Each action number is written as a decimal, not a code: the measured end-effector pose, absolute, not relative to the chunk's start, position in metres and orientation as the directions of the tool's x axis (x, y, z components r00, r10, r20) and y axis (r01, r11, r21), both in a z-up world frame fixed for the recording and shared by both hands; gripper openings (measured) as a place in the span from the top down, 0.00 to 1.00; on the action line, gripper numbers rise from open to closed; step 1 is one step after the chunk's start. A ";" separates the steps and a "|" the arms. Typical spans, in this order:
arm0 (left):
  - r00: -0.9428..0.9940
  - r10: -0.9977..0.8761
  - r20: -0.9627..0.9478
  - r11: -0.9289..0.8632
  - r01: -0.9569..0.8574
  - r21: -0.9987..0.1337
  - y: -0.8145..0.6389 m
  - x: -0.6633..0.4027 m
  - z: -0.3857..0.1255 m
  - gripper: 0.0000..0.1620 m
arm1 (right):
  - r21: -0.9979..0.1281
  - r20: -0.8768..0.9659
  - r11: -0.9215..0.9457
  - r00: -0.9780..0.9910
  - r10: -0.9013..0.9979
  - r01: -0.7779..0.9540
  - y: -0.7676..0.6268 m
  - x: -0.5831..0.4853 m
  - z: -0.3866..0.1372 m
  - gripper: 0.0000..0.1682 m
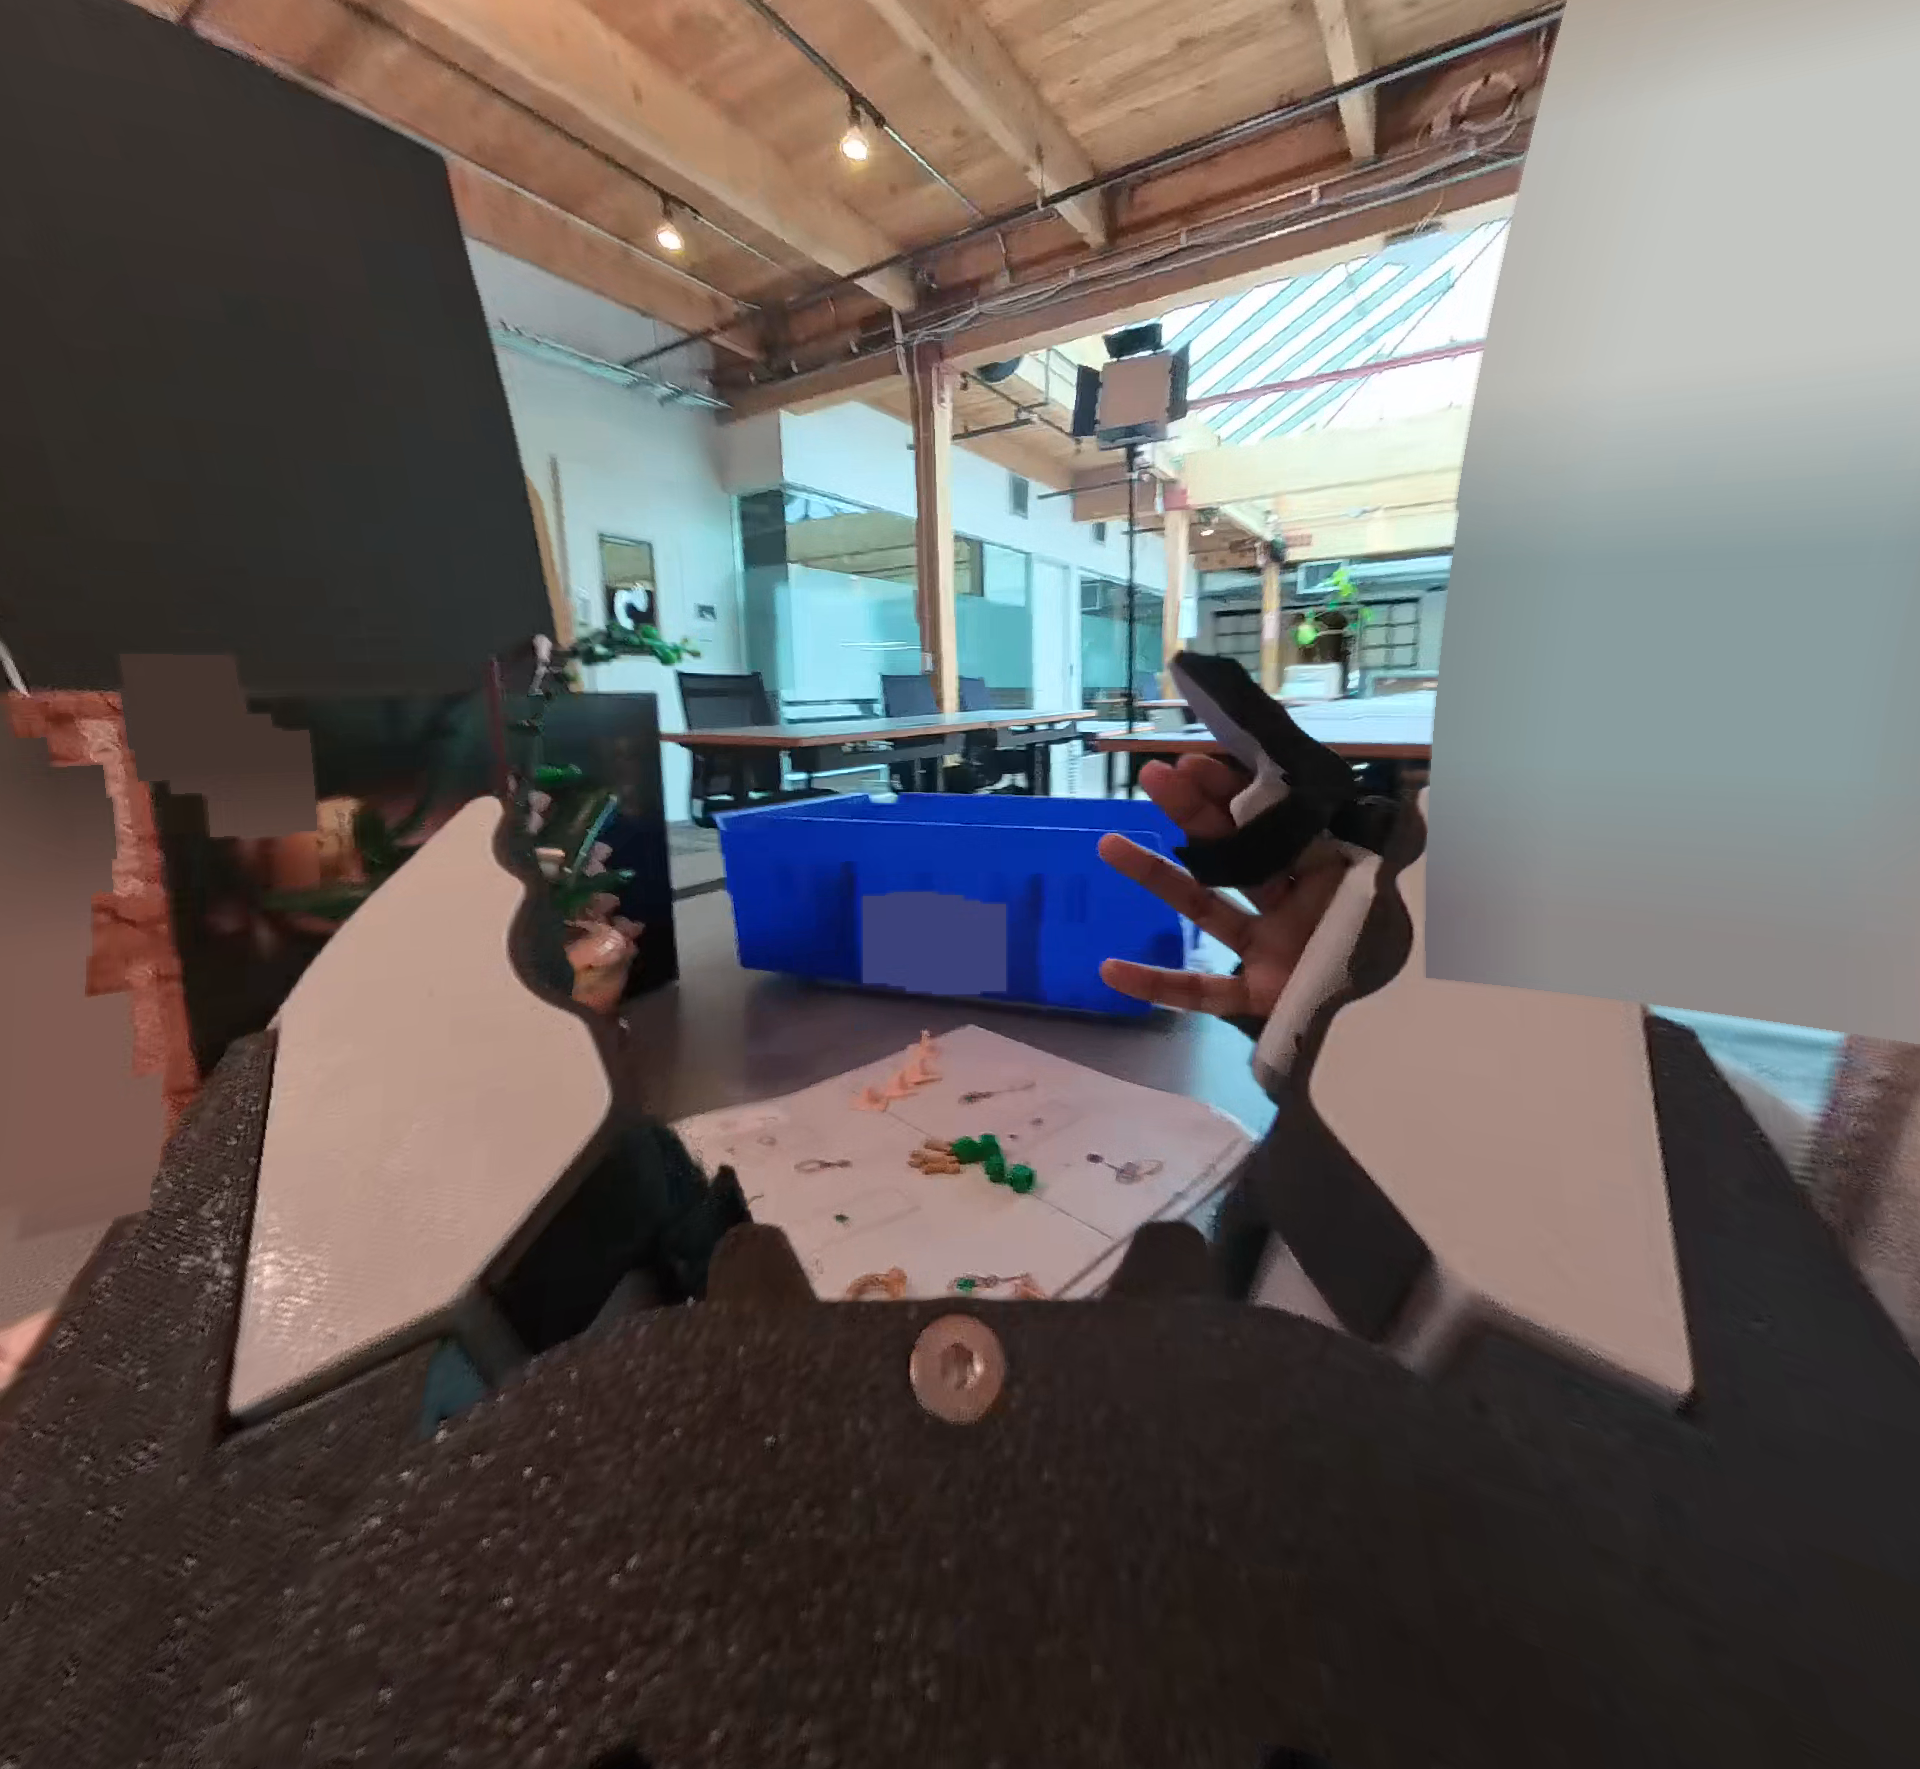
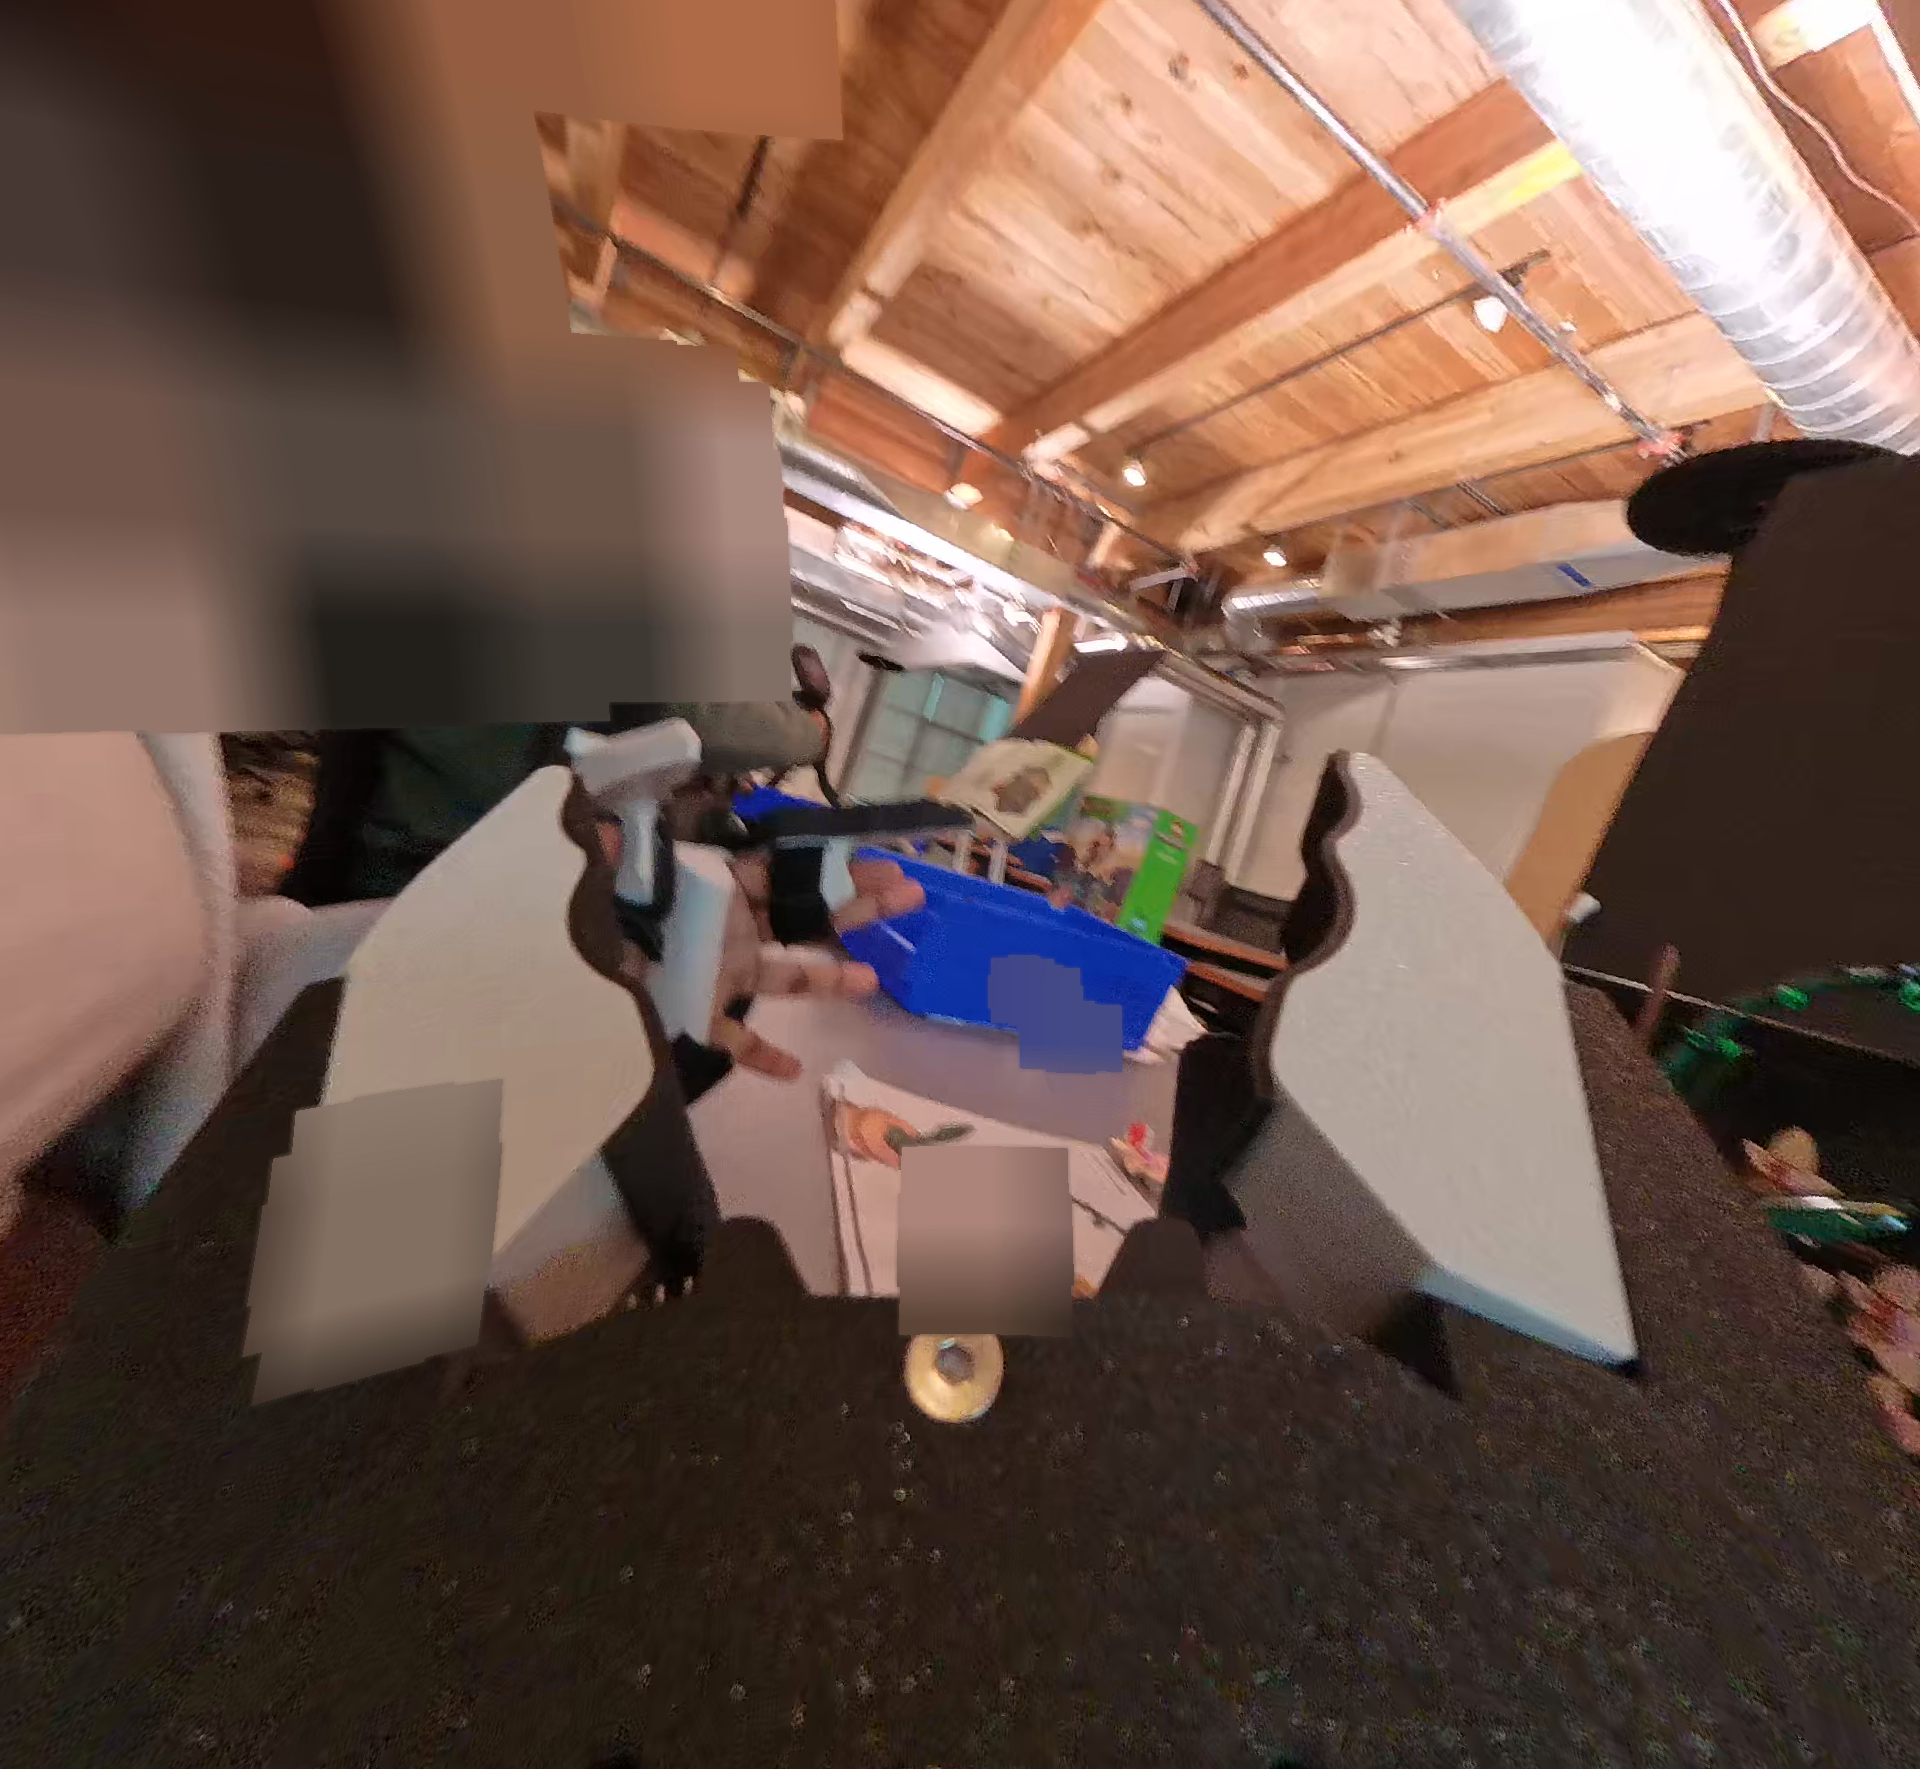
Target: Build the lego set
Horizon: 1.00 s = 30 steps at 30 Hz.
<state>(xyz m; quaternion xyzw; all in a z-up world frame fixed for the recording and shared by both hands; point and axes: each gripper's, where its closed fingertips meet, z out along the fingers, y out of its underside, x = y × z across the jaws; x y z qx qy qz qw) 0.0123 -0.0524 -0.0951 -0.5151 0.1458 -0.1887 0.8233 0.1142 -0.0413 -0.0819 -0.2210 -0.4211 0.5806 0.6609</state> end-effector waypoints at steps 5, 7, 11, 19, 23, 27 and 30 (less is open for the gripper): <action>0.914 -0.345 -0.216 0.492 -0.020 -0.871 -0.065 0.020 -0.080 0.10 | -0.747 0.244 0.279 0.141 0.959 -0.603 -0.023 0.117 -0.089 0.22; 0.922 -0.316 -0.224 0.527 -0.026 -0.850 -0.072 0.021 -0.070 0.10 | -0.752 0.241 0.318 0.208 0.948 -0.578 -0.013 0.116 -0.093 0.22; 0.948 -0.207 -0.241 0.602 -0.071 -0.796 -0.087 0.019 -0.050 0.10 | -0.717 0.279 0.449 0.371 0.886 -0.533 -0.004 0.125 -0.091 0.30; 0.986 -0.026 -0.163 0.685 -0.101 -0.722 -0.106 -0.014 -0.029 0.10 | -0.727 0.344 0.526 0.428 0.835 -0.441 -0.004 0.112 -0.105 0.32; 0.989 -0.064 -0.137 0.683 -0.057 -0.729 -0.092 -0.027 -0.008 0.11 | -0.732 0.352 0.543 0.455 0.818 -0.411 0.001 0.111 -0.106 0.31; 0.946 -0.147 -0.289 0.733 -0.092 -0.674 -0.086 -0.005 0.057 0.11 | -0.707 0.365 0.575 0.484 0.795 -0.412 0.000 0.116 -0.098 0.24; 0.872 -0.182 -0.455 0.714 -0.201 -0.671 -0.074 0.007 0.077 0.10 | -0.688 0.389 0.609 0.509 0.768 -0.394 -0.002 0.119 -0.092 0.21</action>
